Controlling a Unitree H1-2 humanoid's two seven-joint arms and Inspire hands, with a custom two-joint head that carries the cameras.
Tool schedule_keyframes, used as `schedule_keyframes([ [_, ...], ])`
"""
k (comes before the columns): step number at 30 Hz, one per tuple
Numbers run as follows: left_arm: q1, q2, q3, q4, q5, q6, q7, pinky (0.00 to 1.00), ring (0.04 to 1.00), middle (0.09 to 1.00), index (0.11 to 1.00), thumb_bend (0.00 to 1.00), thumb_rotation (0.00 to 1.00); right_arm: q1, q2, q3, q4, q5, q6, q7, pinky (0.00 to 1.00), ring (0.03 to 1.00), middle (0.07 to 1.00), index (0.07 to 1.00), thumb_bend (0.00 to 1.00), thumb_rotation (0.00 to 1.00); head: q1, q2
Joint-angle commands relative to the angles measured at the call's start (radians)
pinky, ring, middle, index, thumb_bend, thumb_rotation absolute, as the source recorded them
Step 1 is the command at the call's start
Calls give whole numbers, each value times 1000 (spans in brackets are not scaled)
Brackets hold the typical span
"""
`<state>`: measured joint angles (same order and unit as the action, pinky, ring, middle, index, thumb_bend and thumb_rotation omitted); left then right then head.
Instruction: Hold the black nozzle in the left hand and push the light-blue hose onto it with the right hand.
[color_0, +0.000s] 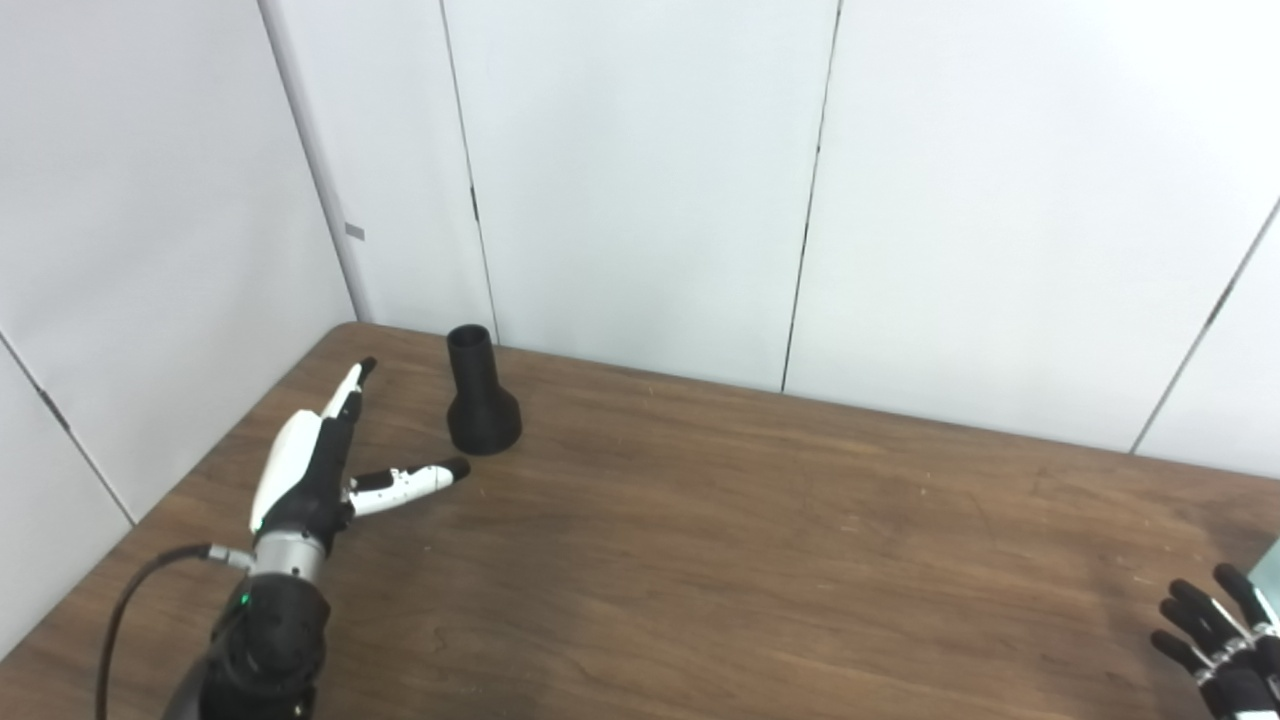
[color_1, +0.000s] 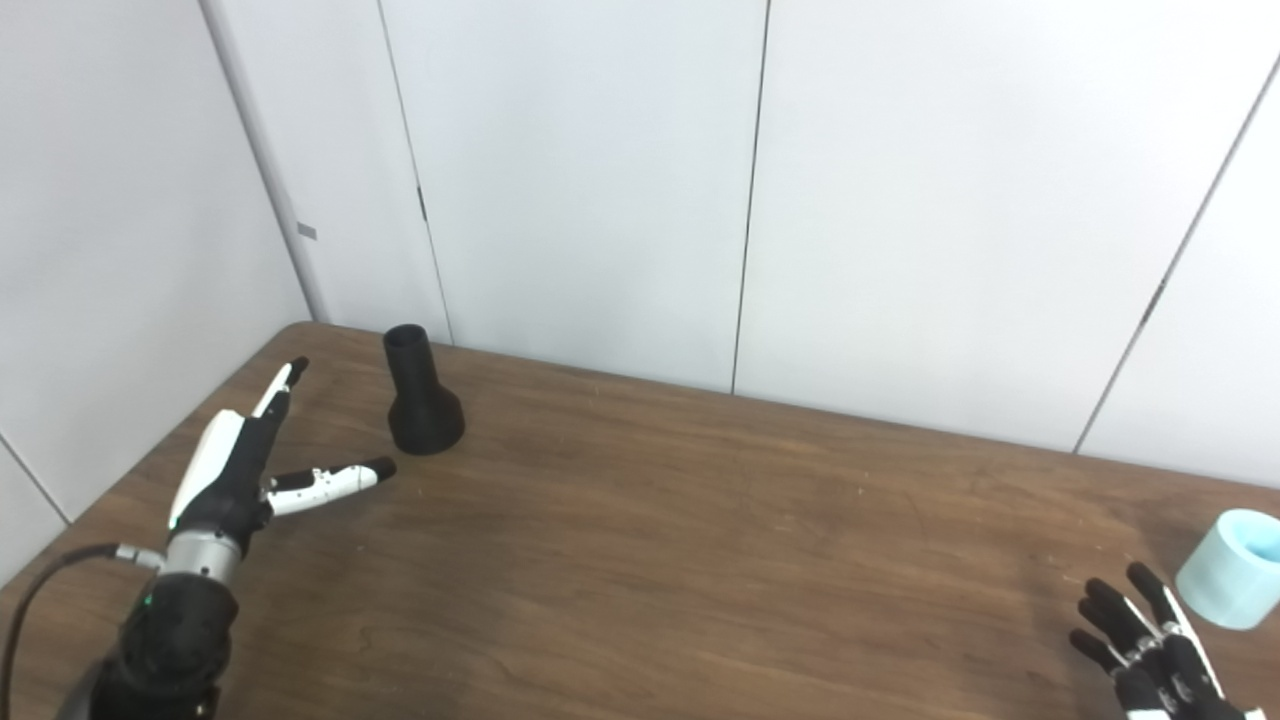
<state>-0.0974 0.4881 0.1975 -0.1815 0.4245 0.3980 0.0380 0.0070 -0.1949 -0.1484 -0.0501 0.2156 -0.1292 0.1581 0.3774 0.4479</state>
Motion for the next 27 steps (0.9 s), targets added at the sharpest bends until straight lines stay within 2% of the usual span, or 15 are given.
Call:
schedule_keyframes([
  [1,-70,65,-14,32,53,-8,6,971,984,985,947,962,396,5,11,8,26,0,-21,0,782,850,839,937,538,698,1,1],
  [5,-147,127,-46,202,47,-65,-12,999,999,993,932,987,431,1,10,4,32,0,-18,-1,760,834,817,929,547,684,-8,-2],
  [9,-214,149,-66,308,31,-100,-18,1000,1000,970,928,993,446,1,11,4,27,-7,-14,-6,749,819,799,921,572,688,-11,-2],
  [13,-263,144,-92,350,28,-91,-31,1000,999,954,920,1000,437,0,10,3,33,-13,-17,-8,755,804,771,919,583,685,-14,-5],
  [19,-329,112,-134,345,31,2,-71,1000,1000,962,903,1000,437,0,5,6,43,-15,-14,-3,785,782,725,914,574,671,-12,-2],
  [23,-359,113,-178,381,41,-8,-74,1000,984,957,894,1000,428,8,5,9,32,-11,-3,2,802,777,707,913,577,667,-14,3],
  [27,-382,107,-198,408,26,-15,-80,1000,983,956,897,1000,425,8,0,11,30,-11,2,3,808,776,705,913,584,668,-16,6],
])
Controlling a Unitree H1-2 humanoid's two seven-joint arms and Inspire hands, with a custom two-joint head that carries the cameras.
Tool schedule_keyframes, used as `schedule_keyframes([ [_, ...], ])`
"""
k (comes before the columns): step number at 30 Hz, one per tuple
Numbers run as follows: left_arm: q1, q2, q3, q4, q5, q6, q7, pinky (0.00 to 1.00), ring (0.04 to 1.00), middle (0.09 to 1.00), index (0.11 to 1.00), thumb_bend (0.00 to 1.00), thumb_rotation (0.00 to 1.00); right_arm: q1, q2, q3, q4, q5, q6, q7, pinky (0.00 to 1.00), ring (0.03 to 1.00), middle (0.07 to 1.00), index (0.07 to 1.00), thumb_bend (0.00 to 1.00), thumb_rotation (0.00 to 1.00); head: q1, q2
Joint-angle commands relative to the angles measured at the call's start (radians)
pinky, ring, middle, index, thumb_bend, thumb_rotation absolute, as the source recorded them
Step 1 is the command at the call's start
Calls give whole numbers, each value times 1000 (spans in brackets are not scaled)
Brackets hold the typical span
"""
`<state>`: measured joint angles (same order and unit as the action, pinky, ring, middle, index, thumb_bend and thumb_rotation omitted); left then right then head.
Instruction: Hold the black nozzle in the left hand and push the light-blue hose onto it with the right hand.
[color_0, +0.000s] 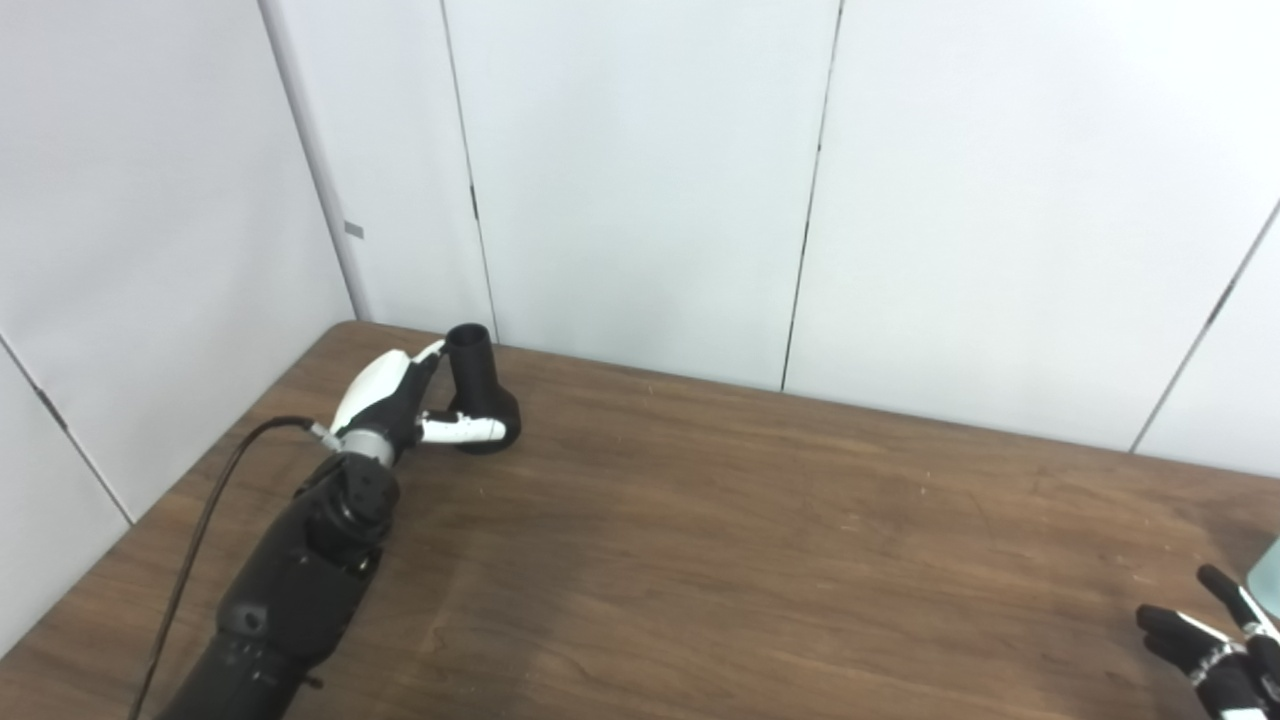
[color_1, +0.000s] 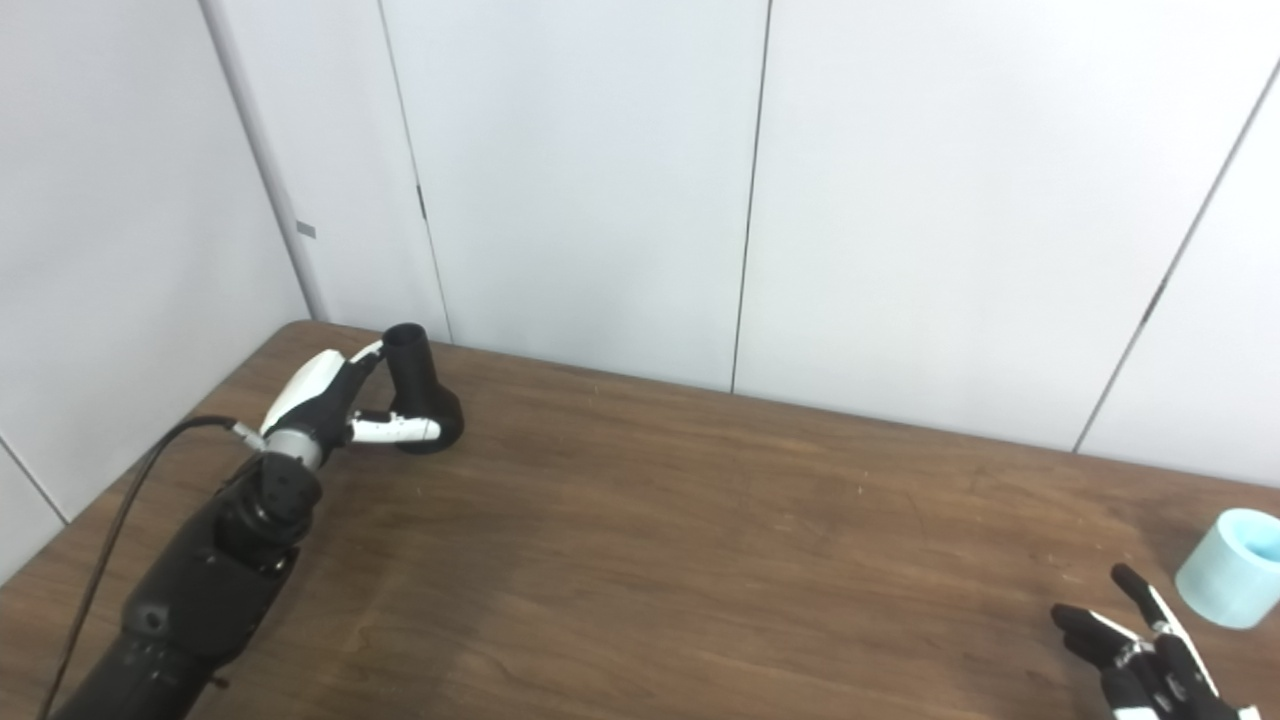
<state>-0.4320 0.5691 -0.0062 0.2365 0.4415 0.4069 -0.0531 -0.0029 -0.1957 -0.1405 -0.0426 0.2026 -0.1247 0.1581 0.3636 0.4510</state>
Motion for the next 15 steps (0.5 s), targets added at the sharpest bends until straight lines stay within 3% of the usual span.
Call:
schedule_keyframes([
  [1,-56,22,3,-2,4,-21,9,1000,983,956,898,1000,431,18,-1,3,22,3,0,3,807,775,703,913,589,669,-4,3],
  [7,-89,-7,1,40,-16,-1,7,1000,995,957,892,1000,414,20,-4,2,18,5,11,0,804,771,694,913,636,670,-5,4],
  [15,-116,-19,-25,133,6,-32,43,1000,995,942,879,1000,400,20,2,0,11,-6,16,-11,799,764,686,902,643,656,-11,9],
])
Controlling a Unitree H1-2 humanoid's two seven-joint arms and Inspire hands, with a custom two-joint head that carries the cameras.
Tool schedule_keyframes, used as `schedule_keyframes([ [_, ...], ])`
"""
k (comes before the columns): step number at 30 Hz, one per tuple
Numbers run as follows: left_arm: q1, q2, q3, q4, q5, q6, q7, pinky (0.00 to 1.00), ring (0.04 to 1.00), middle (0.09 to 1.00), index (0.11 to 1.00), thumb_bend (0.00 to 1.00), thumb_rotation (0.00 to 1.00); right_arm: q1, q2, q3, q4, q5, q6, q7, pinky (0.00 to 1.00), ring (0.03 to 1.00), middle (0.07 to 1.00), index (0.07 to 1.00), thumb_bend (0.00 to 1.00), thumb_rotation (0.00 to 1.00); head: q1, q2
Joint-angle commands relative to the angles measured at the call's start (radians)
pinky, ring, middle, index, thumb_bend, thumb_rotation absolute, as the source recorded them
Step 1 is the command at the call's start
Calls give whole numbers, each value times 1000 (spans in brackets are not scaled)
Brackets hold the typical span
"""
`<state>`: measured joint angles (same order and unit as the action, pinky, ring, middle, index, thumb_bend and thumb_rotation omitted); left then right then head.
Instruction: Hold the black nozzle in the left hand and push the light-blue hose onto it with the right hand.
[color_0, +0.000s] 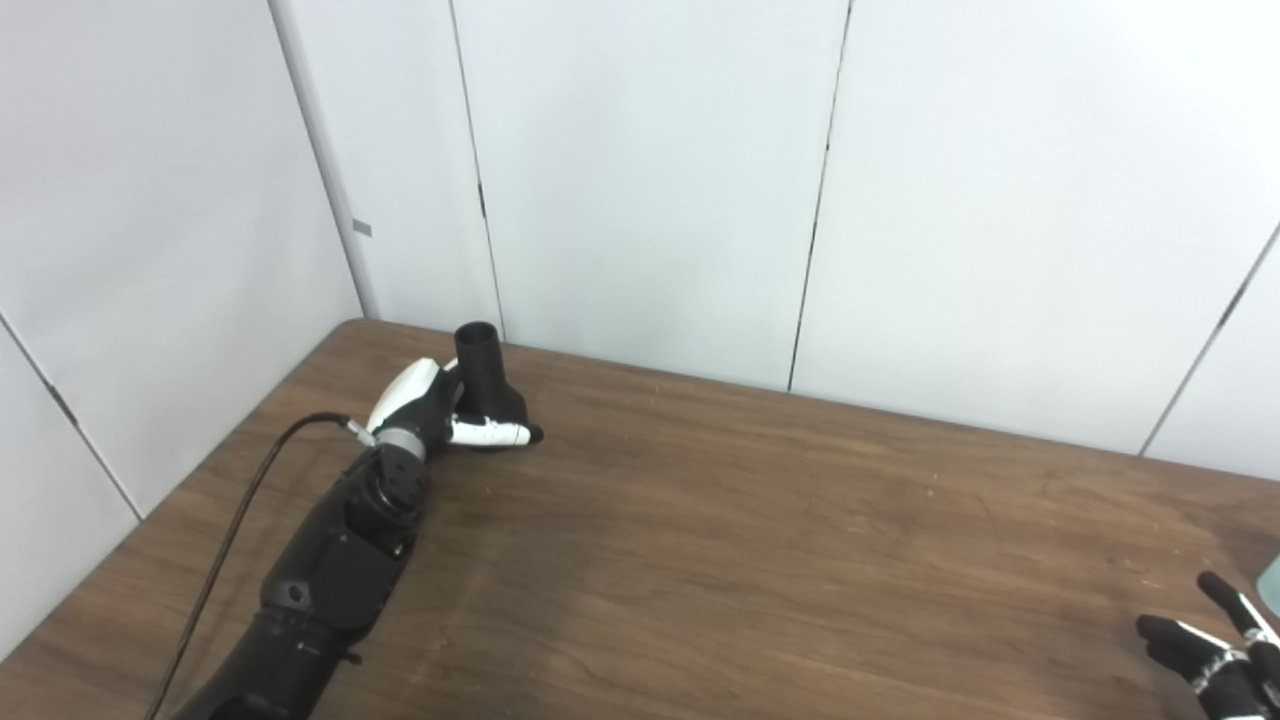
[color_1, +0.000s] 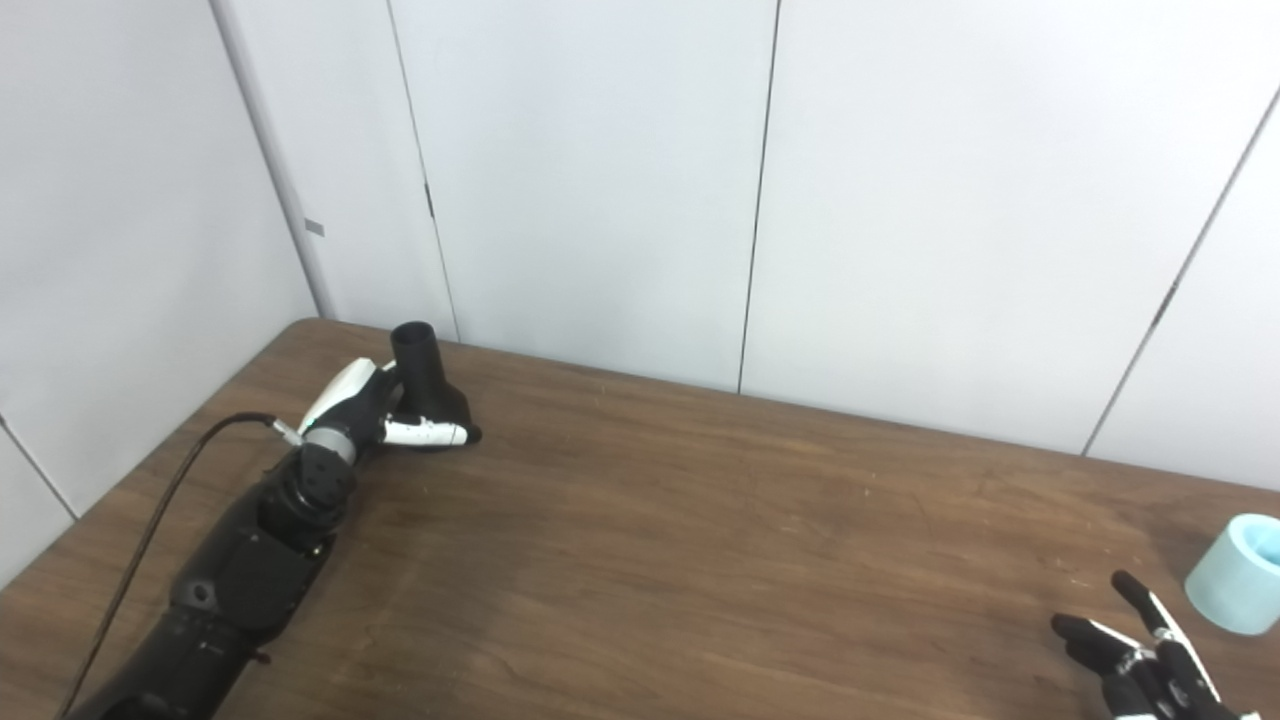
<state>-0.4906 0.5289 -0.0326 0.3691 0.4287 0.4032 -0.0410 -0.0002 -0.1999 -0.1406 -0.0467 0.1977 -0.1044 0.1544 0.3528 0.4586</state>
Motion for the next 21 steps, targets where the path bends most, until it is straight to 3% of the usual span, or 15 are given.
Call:
schedule_keyframes([
  [1,-59,25,-9,8,29,-29,35,1000,994,942,877,1000,404,17,8,0,14,-4,-4,-9,797,762,685,901,647,655,0,1],
  [12,-70,39,-38,39,58,-17,45,1000,983,931,869,1000,372,13,12,1,28,-2,-13,-9,789,744,657,885,663,641,0,14],
  [19,-74,36,-25,27,41,-10,37,1000,962,907,825,980,269,12,18,2,18,0,-9,-11,769,712,625,873,657,637,1,22],
  [21,-81,32,-17,30,28,-9,32,1000,951,859,797,968,239,8,21,4,19,-2,-8,-13,768,711,621,870,658,635,1,22],
])
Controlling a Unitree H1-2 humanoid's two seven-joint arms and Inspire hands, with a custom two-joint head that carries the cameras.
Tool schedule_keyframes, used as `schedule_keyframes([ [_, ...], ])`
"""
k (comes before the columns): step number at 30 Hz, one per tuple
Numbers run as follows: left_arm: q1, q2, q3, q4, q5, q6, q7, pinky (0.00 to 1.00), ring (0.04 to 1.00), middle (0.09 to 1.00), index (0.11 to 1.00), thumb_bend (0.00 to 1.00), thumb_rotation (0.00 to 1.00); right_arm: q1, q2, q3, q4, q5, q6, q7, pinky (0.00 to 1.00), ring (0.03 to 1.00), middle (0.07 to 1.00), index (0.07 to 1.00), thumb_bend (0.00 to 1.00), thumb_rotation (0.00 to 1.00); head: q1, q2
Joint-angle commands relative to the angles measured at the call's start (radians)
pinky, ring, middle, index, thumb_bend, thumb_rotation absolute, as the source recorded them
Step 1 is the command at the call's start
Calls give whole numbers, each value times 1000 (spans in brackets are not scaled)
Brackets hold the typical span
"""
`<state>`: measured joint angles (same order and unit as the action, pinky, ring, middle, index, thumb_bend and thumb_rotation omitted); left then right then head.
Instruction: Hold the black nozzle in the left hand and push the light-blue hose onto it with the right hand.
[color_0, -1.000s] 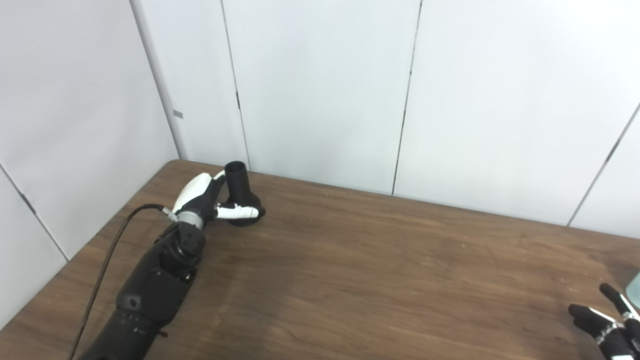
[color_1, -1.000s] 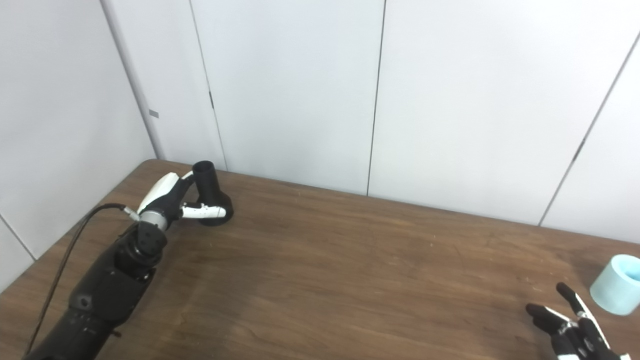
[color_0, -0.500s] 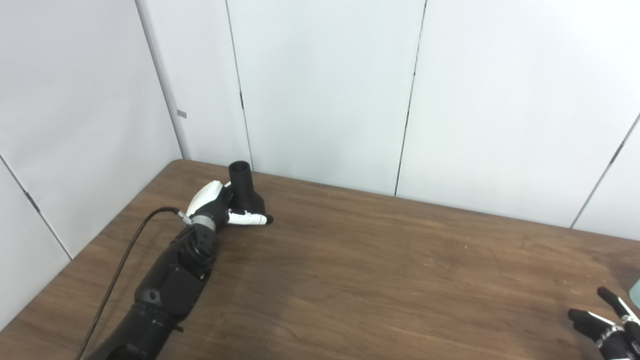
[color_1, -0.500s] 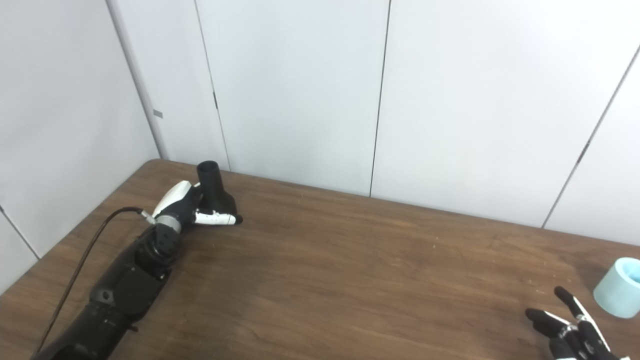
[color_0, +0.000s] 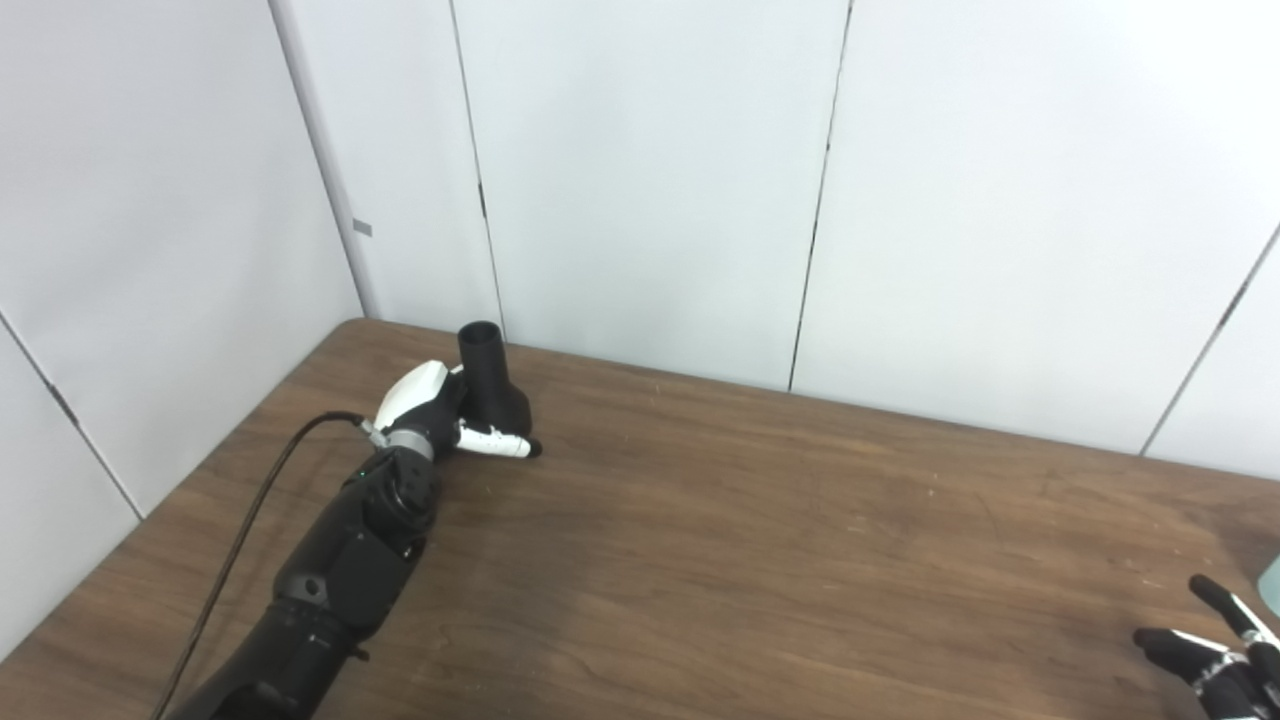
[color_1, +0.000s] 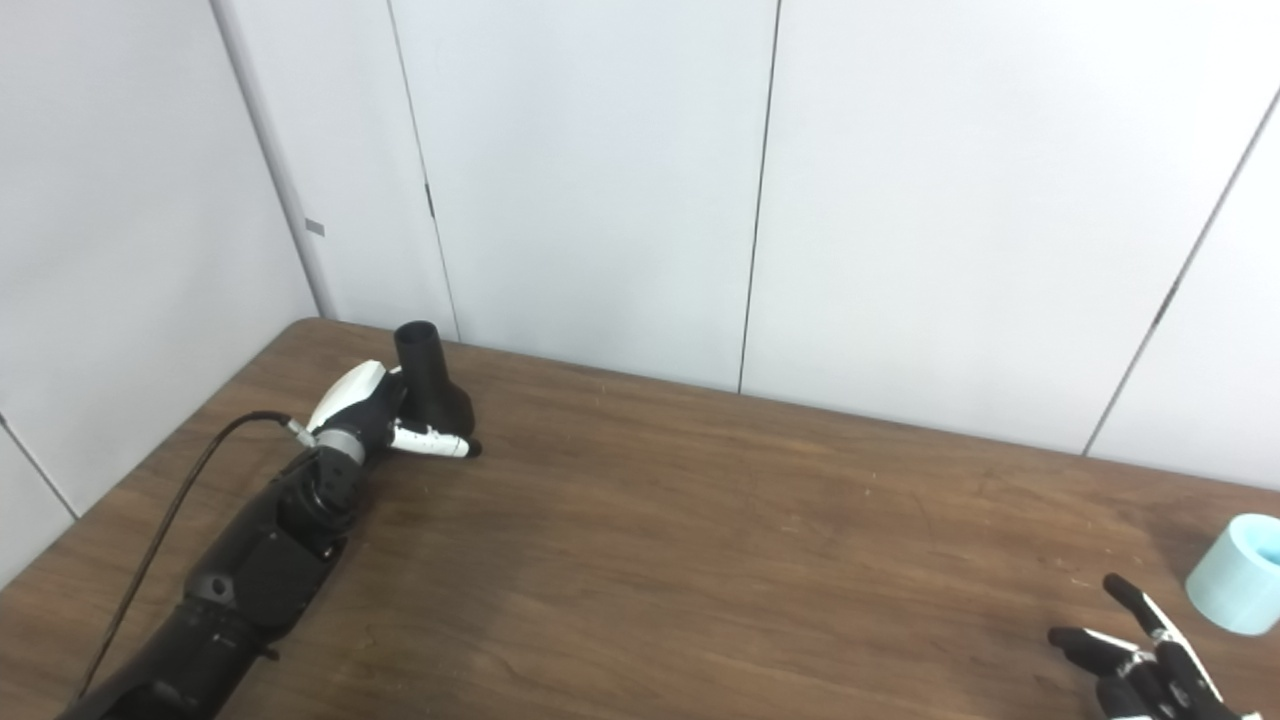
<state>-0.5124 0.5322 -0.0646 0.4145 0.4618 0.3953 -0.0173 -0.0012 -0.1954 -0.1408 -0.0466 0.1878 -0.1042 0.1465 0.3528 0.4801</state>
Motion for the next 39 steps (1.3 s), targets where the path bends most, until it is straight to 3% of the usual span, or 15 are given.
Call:
schedule_keyframes([
  [1,-63,26,18,-10,-10,0,6,1000,940,824,788,963,228,7,17,5,19,8,-9,-4,769,709,619,867,660,635,-3,2],
  [4,-66,27,19,-1,-12,-18,9,1000,871,720,732,933,166,4,20,8,16,4,-7,-6,774,709,614,846,661,635,-10,0],
  [6,-63,29,21,9,-8,-51,33,1000,818,660,655,902,68,2,19,7,14,4,-8,-6,777,709,613,836,661,635,-10,0],
  [7,-65,26,24,23,-9,-68,48,1000,776,616,557,678,58,0,19,8,14,3,-9,-7,778,709,613,834,662,635,-8,0],
  [8,-67,22,27,34,-11,-78,57,999,735,567,516,602,29,-1,20,8,14,1,-11,-8,778,709,613,833,662,636,-8,0],
  [10,-71,16,23,50,-14,-90,64,971,646,490,504,541,6,-5,22,10,15,-6,-15,-11,779,710,613,833,663,638,-8,-1],
  [13,-75,22,1,59,1,-106,62,959,595,473,498,526,0,-9,27,15,15,-19,-18,-17,781,710,615,832,654,633,-16,-3],
  [17,-73,31,-28,51,36,-122,77,998,654,495,475,524,0,-12,30,15,17,-28,-26,-21,782,711,615,831,656,641,-18,-5],
  [30,-53,33,-46,13,99,-148,145,1000,691,491,479,525,0,-17,35,16,17,-26,-30,-17,811,732,622,798,671,669,-21,-3],
  [39,0,34,-46,-82,106,-138,105,1000,732,531,441,519,0,-13,39,23,-6,-44,-11,-29,810,746,624,755,661,666,-32,10],
])
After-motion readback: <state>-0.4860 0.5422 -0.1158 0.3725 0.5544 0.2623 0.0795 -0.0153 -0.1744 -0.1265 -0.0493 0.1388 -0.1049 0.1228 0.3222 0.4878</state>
